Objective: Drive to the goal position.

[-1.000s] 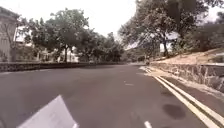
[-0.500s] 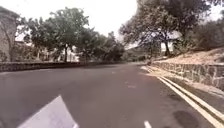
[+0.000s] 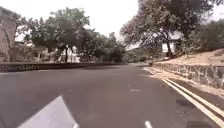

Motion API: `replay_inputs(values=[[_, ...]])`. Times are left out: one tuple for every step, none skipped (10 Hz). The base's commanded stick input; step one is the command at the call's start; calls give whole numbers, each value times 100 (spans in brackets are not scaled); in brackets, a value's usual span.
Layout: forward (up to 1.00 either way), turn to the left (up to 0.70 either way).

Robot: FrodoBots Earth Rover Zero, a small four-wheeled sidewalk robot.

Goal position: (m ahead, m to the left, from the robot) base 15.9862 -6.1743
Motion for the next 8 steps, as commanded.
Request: replay_inputs(values=[[50, 0], [50, 0], [50, 0], [50, 0], [50, 0], [50, 0], [50, 0], [50, 0]])
